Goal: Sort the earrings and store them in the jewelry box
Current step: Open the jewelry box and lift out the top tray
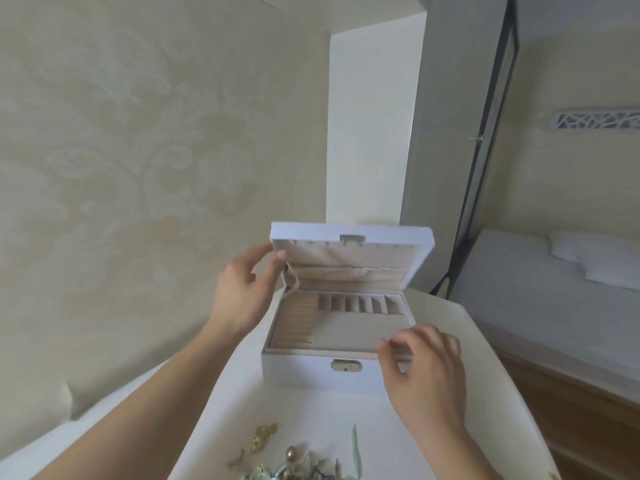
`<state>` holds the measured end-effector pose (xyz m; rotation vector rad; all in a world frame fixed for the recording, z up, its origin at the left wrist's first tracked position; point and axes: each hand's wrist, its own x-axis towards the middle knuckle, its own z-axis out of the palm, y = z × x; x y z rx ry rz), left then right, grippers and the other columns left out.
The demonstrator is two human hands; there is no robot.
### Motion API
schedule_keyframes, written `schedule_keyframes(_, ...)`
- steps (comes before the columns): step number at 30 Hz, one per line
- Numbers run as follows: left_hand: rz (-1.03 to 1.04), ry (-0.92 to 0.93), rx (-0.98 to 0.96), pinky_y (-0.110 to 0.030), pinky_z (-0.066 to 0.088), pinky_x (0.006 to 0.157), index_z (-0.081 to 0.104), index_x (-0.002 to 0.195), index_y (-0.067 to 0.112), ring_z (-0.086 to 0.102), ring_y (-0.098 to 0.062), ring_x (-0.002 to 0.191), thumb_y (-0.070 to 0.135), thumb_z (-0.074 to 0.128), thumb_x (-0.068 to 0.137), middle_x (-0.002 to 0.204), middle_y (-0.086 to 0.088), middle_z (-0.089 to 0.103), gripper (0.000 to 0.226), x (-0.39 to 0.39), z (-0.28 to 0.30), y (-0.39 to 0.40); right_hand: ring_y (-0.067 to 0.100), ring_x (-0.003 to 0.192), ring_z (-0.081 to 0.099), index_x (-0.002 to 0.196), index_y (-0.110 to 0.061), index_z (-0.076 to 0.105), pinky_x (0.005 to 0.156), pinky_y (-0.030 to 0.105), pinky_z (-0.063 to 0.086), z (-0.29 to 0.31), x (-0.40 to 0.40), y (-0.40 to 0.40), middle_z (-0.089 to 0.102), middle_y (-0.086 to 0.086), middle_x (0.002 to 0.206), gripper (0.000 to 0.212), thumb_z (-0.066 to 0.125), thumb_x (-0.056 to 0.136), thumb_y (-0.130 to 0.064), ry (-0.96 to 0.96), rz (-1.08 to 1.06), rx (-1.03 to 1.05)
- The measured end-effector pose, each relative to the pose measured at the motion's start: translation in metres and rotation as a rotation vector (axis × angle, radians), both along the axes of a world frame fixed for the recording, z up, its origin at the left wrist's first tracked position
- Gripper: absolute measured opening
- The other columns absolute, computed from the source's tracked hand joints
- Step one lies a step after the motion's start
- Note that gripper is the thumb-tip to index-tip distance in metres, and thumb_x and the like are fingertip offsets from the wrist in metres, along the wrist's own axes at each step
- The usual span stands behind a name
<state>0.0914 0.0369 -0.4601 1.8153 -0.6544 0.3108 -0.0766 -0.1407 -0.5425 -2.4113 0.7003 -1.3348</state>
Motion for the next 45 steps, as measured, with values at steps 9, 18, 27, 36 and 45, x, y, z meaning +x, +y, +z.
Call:
schedule_keyframes(9,-0.238,0.270,-0.072,-0.030,0.037,0.110,0.031,0.152,0.032,0.054,-0.004,0.122,0.042,0.063,0.088,0.132,0.012,0.060,0.072,0.055,-0.003,-0.044,0.012,0.089,0.039,0.064,-0.027,0.056,0.067,0.020,0.033,-0.007,-0.005,-0.005,0.054,-0.016,0.073,0.024,0.078,0.075,-0.029,-0.020,0.117,0.060)
schedule_keyframes(18,-0.242,0.262,0.107,-0.034,0.035,0.112,0.024,0.153,0.030,0.044,-0.013,0.135,0.038,0.063,0.086,0.141,0.008,0.049,0.078,0.039,-0.018,-0.033,0.018,0.085,0.045,0.063,-0.026,0.055,0.068,0.014,0.026,-0.007,-0.004,-0.012,0.053,-0.019,0.069,0.023,0.060,0.077,-0.044,-0.086,0.195,0.030)
schedule_keyframes(27,-0.361,0.275,0.047,-0.009,0.042,0.098,0.039,0.131,0.048,0.047,0.019,0.120,0.035,0.064,0.091,0.127,0.042,0.052,0.049,-0.024,-0.073,0.018,0.016,0.086,0.049,0.070,-0.035,0.058,0.074,0.020,0.040,0.001,-0.010,-0.014,0.058,-0.022,0.074,0.019,0.053,0.077,-0.052,0.027,0.204,0.005)
schedule_keyframes(36,-0.350,0.179,0.019,-0.001,0.034,0.092,0.045,0.125,0.053,0.045,0.018,0.121,0.045,0.061,0.087,0.124,0.044,0.052,0.042,-0.028,-0.081,0.025,0.014,0.104,0.058,0.088,-0.032,0.066,0.091,0.032,0.047,0.060,0.086,0.015,0.065,-0.015,0.101,0.012,0.061,0.079,-0.037,0.612,0.293,0.132)
schedule_keyframes(45,-0.368,0.132,0.056,-0.021,0.034,0.107,0.042,0.134,0.050,0.042,0.005,0.132,0.055,0.059,0.085,0.137,0.027,0.051,0.052,-0.019,-0.087,0.026,0.023,0.079,0.065,0.070,-0.021,0.055,0.072,0.030,0.050,0.074,0.134,0.029,0.064,-0.004,0.077,0.025,0.055,0.060,-0.044,0.878,0.158,0.204)
